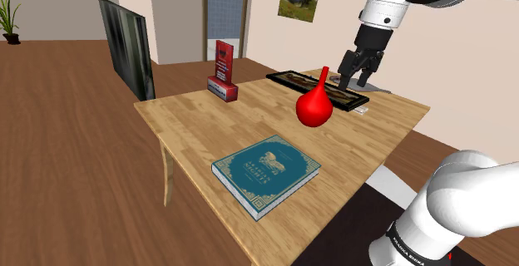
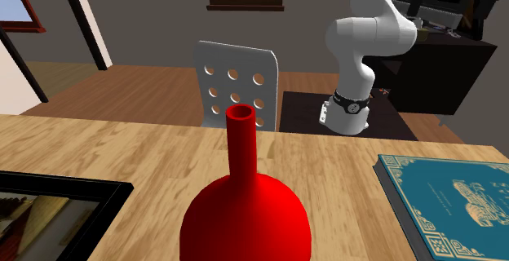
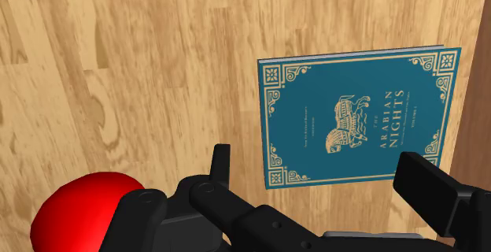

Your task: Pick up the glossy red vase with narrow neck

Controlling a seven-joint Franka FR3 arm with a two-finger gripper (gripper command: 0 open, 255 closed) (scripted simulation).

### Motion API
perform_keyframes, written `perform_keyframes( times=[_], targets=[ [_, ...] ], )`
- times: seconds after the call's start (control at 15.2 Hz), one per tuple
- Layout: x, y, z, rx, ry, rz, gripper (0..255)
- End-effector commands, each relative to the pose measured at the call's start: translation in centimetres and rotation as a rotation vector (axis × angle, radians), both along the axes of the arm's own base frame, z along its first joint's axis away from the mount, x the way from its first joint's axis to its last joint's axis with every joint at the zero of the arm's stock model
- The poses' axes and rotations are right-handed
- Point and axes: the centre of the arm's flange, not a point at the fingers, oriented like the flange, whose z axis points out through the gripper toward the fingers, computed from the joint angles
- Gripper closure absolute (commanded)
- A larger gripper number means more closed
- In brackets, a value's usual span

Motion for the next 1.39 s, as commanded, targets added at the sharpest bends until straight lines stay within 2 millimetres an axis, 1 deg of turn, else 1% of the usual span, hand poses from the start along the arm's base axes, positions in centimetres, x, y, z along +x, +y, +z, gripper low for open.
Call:
perform_keyframes(
  times=[0.0,0.66,1.32],
  targets=[
    [0.0,0.0,0.0,0.0,0.0,0.0,0],
    [9.3,-10.0,-0.6,0.004,0.041,0.045,0],
    [19.1,-19.5,-1.7,0.008,0.082,0.089,0]
  ],
)
